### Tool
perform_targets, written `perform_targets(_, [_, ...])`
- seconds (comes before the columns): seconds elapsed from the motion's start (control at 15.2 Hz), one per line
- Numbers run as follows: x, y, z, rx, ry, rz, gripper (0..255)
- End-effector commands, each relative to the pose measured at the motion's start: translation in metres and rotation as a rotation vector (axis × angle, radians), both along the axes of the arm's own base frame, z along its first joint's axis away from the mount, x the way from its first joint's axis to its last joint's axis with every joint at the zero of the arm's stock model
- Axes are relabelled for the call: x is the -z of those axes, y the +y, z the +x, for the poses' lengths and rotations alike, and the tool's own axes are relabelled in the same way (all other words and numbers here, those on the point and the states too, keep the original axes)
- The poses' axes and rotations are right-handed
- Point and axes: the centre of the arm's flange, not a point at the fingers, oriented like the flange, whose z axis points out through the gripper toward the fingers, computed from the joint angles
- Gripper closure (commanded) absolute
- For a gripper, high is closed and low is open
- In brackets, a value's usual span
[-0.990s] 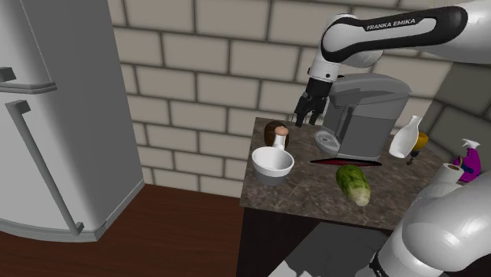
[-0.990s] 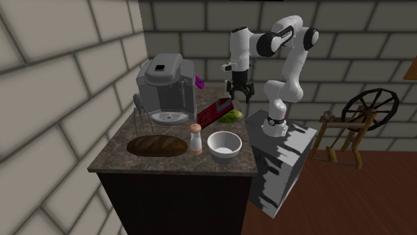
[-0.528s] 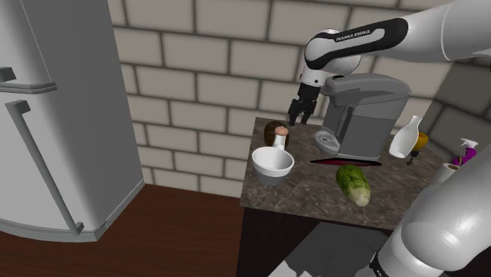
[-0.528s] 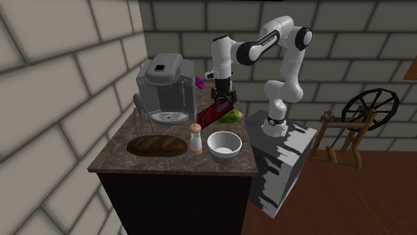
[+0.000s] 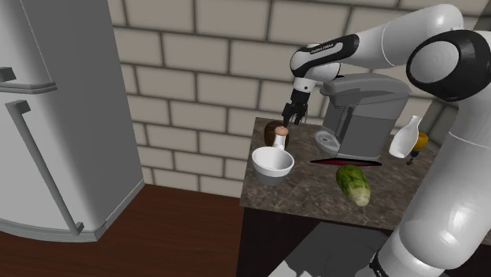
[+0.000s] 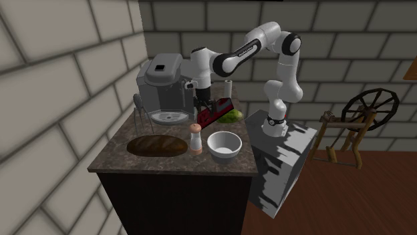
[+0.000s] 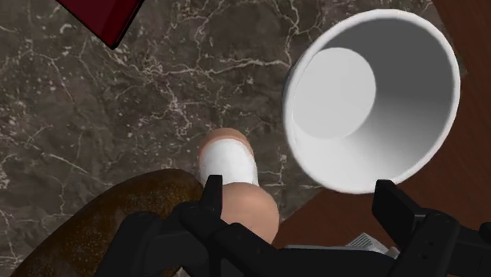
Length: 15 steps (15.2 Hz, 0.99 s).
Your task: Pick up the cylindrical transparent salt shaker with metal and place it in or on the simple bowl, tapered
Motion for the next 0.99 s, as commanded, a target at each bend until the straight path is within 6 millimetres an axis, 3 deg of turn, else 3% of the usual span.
perform_targets(0.0, [0.012, -0.015, 0.018, -0.002, 0.0, 0.002, 0])
perform_targets(0.2, [0.025, -0.033, 0.038, -0.004, 0.0, 0.005, 0])
perform_targets(0.66, [0.064, -0.027, 0.039, -0.004, 0.0, 0.005, 0])
perform_targets(0.92, [0.064, -0.027, 0.039, -0.004, 0.0, 0.005, 0])
